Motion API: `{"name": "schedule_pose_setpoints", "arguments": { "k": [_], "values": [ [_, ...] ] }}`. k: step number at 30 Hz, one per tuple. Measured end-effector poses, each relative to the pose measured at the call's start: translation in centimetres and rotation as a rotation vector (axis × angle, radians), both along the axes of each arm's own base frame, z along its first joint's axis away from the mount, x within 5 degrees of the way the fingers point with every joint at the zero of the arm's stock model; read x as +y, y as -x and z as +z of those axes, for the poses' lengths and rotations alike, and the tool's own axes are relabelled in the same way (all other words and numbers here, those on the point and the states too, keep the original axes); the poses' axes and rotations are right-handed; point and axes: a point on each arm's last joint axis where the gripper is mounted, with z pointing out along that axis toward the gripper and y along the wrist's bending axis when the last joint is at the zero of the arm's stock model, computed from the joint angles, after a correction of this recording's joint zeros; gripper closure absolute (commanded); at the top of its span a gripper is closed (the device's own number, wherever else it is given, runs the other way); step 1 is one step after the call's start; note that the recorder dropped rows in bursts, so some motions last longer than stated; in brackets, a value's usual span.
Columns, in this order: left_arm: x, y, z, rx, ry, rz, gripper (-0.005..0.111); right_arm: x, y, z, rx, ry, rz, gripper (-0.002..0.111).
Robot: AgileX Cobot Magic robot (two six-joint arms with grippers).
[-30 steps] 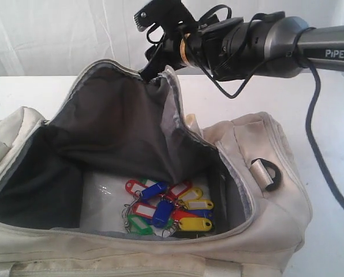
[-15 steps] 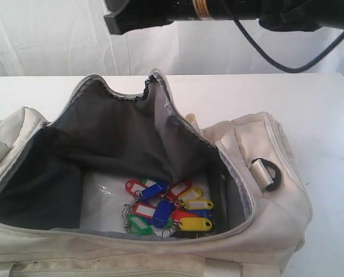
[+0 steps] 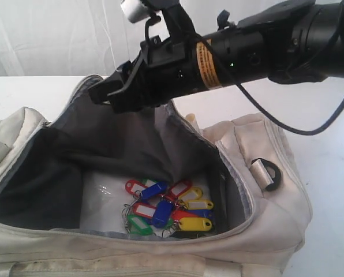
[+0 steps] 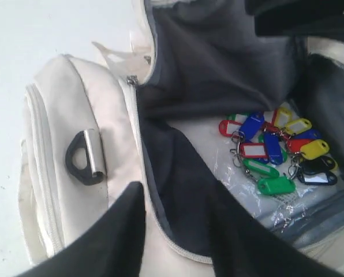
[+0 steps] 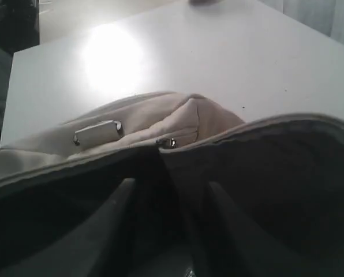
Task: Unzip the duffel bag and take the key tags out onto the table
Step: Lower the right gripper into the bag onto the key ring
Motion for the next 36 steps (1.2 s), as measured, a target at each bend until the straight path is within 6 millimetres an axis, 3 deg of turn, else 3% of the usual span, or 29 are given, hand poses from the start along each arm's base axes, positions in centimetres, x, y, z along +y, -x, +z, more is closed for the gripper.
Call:
{"name": "schedule_pose_setpoints", "arguments": {
  "k": [4,8,11,17,24,30,36],
  "values": [
    [0.7,2.9,0.9,-0.155,-0.027,-0.038,0.096,-0.4,1.1,-1.5,-0.061,0.032,0.105,0.057],
    [1.7,6.1,1.1,-0.285,-0.063,-0.024,0.100,-1.1,1.3,-2.3,-0.073,0.067,0.054,0.052],
    [2.1,7.9,0.3,-0.246,-0.095,-0.051,0.100,-1.4,1.0,-2.7,-0.071,0.088,-0.004,0.052],
    [2.2,8.9,-0.5,-0.178,-0.123,-0.079,0.100,-1.7,1.1,-3.6,0.000,0.104,-0.049,0.053],
    [2.5,10.1,-0.6,-0.228,-0.118,-0.073,0.100,-2.7,1.9,-6.7,0.080,0.179,-0.084,0.053],
    [4.2,12.3,-1.1,-0.339,-0.183,0.034,0.100,-3.6,2.7,-8.9,0.125,0.238,-0.102,0.053],
    [5.5,13.7,-1.6,-0.391,-0.196,0.157,0.100,-3.8,3.4,-9.4,0.162,0.243,-0.062,0.055]
  ]
}}
